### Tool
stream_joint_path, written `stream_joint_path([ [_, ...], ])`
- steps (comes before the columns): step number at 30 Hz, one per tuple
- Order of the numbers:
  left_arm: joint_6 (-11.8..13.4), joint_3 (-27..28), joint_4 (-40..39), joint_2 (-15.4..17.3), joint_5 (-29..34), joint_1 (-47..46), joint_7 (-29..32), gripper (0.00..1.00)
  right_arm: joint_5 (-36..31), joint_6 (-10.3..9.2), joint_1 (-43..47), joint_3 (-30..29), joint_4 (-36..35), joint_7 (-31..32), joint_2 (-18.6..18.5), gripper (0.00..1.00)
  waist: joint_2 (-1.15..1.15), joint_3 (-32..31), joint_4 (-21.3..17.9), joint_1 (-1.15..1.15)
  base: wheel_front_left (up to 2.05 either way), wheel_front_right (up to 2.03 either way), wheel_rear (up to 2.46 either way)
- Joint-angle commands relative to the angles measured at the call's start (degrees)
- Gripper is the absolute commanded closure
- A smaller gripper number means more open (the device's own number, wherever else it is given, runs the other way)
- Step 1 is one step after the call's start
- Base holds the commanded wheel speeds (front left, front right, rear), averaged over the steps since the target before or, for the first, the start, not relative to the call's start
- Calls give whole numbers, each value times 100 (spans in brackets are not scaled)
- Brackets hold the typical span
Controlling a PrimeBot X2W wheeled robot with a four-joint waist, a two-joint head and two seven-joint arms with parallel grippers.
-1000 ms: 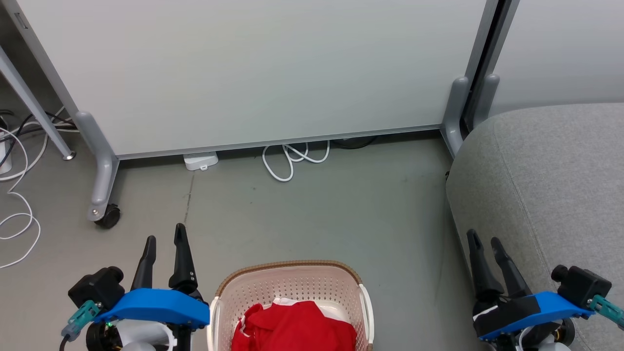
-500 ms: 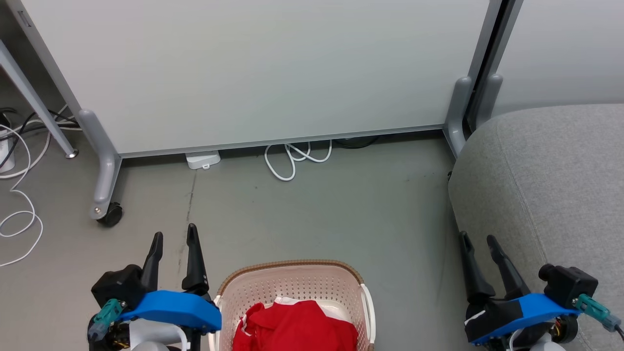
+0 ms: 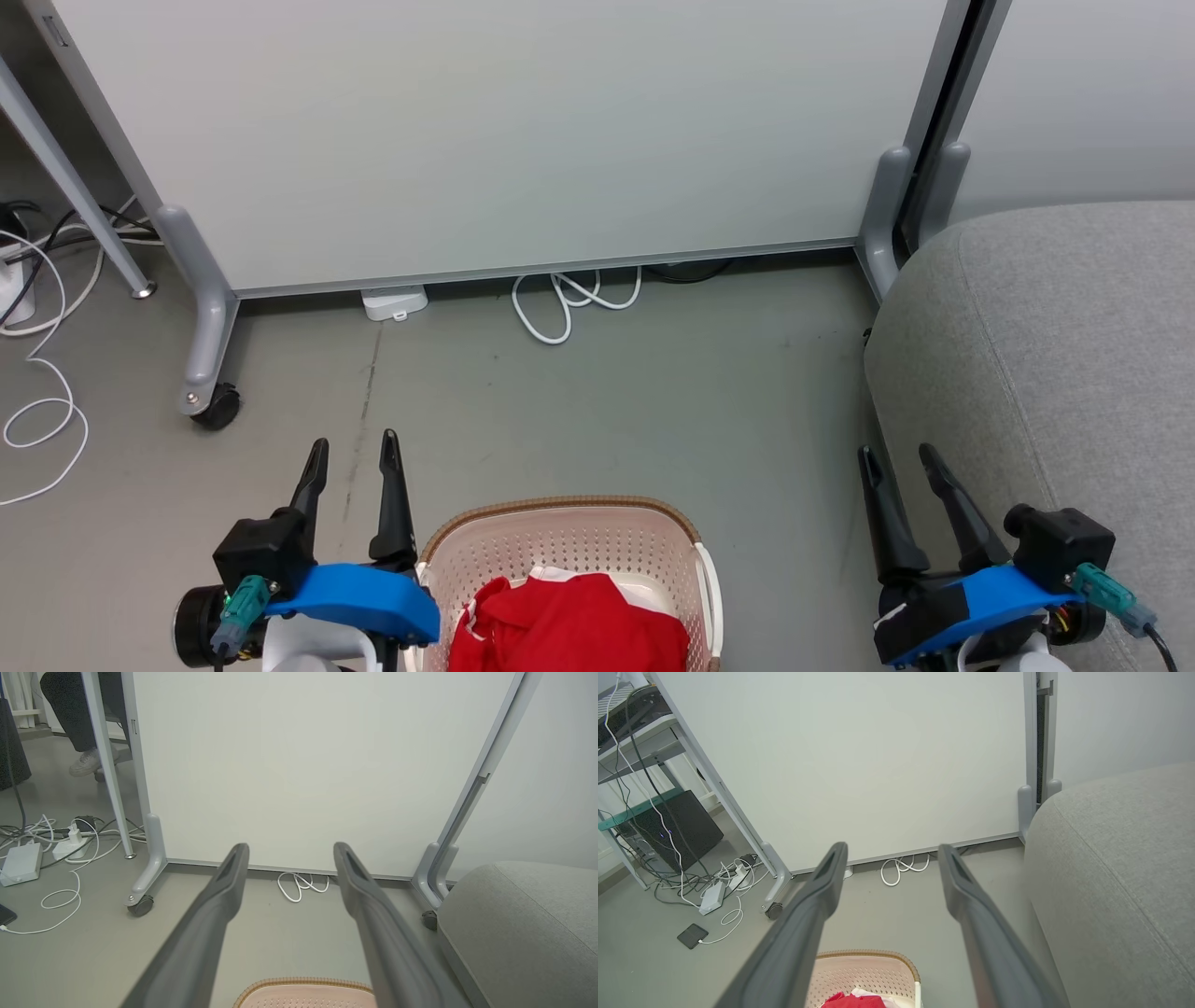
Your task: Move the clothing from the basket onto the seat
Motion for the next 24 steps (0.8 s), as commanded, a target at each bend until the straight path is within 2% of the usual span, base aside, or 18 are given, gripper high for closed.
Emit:
stream_joint_path([
  [1, -22, -24, -6, 31, 144, -130, -56, 0, -166, 10, -68, 25, -23, -63, -37, 0, 0, 2, 7, 0, 0, 0, 0],
  [12, -100, -110, 68, 11, 655, -155, -191, 0, -661, 11, -75, 112, 17, -197, -39, 0, 0, 17, 35, 0, 0, 0, 0],
  [24, -302, -124, 196, -42, 1048, -161, -319, 0, -1201, 12, -71, 171, 67, -323, -40, 0, 0, 28, 46, 0, 0, 0, 0],
])
